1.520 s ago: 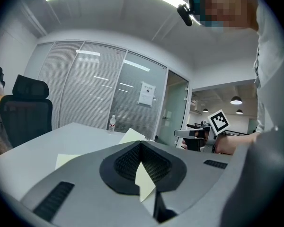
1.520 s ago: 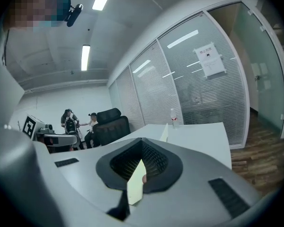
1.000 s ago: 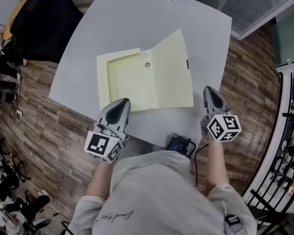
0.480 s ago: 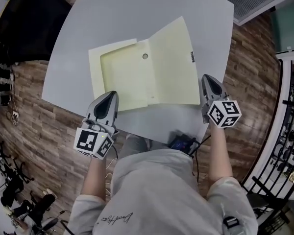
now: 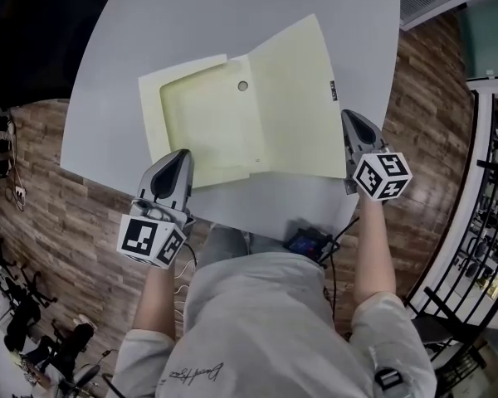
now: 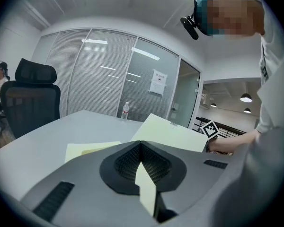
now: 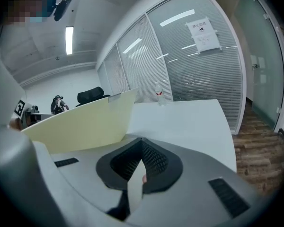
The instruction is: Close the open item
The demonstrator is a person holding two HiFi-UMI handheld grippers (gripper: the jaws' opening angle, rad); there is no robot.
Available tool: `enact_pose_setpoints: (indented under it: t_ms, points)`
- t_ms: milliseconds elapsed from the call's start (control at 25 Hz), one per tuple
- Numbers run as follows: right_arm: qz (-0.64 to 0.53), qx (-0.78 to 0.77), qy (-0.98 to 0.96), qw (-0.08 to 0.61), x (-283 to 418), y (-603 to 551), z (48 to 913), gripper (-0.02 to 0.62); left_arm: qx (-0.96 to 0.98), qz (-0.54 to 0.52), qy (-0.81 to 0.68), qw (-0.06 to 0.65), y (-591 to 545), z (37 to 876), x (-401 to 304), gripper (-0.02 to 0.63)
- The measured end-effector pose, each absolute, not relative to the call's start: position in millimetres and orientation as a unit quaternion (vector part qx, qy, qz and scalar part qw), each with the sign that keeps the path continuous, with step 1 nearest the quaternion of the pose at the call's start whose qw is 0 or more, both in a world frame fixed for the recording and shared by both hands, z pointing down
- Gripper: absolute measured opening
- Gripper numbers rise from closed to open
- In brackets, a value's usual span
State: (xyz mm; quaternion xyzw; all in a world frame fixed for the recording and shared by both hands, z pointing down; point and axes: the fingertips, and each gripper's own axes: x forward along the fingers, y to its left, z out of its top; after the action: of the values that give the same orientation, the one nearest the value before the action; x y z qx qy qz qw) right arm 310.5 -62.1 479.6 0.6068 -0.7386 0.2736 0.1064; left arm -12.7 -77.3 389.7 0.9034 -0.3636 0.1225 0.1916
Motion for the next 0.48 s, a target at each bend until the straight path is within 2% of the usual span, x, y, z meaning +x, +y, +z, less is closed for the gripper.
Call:
enact_pose_setpoints:
  t_ms: [480]
  points:
    - [0.274,0.572,-0.76,0.14,276.2,-82.3,492.0,0.012,0.89,0.123,-0.387,0.209,-79.9,399.8,-48.3,0.009]
